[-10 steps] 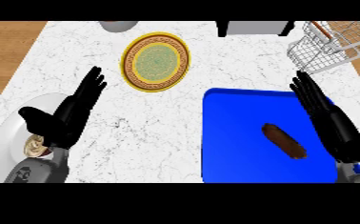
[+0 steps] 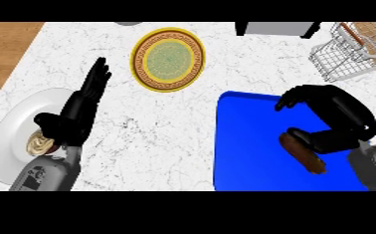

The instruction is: Pick the sweet potato from the tray and place it in the tiered basket

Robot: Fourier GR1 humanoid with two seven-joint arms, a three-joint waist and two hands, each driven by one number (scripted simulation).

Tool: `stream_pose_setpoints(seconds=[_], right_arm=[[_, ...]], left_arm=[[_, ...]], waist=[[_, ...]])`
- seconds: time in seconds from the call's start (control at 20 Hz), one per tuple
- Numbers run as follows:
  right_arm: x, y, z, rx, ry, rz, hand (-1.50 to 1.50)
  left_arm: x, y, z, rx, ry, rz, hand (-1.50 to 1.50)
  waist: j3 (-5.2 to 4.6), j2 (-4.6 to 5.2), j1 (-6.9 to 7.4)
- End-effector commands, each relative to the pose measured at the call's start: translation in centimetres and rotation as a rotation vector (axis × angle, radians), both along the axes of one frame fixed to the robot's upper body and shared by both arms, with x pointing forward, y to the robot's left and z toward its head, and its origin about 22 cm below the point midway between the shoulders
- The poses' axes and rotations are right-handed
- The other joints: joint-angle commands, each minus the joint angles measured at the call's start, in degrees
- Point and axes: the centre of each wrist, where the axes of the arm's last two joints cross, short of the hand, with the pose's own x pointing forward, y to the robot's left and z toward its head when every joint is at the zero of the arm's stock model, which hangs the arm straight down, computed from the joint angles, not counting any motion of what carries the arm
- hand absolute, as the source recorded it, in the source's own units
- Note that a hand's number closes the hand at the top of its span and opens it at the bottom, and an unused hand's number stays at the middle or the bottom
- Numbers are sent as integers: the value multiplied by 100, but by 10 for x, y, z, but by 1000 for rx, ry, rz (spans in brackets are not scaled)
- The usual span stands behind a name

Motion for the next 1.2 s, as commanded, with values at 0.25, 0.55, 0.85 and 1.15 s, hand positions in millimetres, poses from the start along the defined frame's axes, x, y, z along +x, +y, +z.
stream_pose_setpoints(seconds=[0.25, 0.55, 0.85, 1.15], right_arm=[[25, -53, 24, -24, 160, 603, -150], [36, -66, 151, -357, -129, 669, -150], [-11, 7, 243, -806, -492, 756, -150], [-68, 59, 250, -1082, -774, 773, -150]], left_arm=[[-1, -30, -5, 22, -26, 42, 0], [0, -27, -12, 19, -16, 66, 0], [0, -22, -20, 43, 5, 105, 0], [0, -36, -18, 25, -15, 92, 0]], waist=[[-33, -7, -40], [-21, -69, -199], [-12, -132, -248], [-12, -60, -237]])
